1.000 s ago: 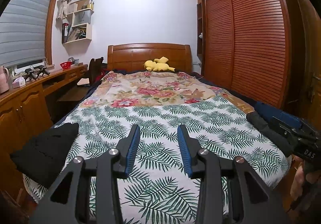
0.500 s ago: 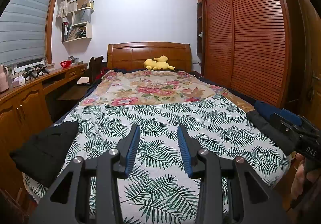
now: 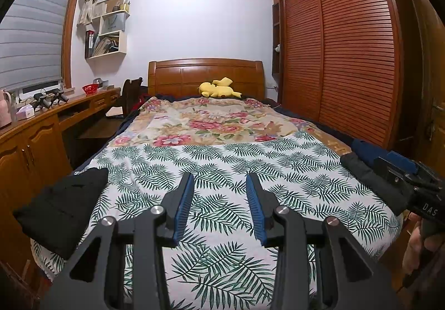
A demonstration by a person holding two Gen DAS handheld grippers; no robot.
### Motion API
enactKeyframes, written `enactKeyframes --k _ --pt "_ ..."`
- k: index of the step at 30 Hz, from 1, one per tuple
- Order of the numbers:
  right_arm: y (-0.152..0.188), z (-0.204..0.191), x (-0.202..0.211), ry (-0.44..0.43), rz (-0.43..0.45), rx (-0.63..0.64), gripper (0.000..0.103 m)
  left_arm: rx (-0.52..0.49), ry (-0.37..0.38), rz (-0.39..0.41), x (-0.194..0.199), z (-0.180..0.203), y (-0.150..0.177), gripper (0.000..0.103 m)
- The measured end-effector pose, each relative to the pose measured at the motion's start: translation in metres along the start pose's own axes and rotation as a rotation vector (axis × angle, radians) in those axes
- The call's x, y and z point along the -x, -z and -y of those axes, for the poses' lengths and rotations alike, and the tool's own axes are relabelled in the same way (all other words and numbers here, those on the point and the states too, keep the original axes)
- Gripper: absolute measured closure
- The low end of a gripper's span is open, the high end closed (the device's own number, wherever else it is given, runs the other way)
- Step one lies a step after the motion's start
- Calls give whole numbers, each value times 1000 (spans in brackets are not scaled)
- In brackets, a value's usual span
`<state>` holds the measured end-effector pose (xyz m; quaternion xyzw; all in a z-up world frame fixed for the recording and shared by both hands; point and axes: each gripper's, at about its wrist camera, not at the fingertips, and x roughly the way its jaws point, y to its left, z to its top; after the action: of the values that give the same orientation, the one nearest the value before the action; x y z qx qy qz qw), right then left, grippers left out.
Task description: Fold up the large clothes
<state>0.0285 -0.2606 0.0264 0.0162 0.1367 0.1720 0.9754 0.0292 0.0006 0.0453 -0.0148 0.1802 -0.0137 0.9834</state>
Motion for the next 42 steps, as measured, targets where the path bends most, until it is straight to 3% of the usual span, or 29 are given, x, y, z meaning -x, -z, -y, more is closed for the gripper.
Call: enactKeyframes --k 42 --pt "-1 6 1 1 10 1 23 0 2 13 6 1 0 66"
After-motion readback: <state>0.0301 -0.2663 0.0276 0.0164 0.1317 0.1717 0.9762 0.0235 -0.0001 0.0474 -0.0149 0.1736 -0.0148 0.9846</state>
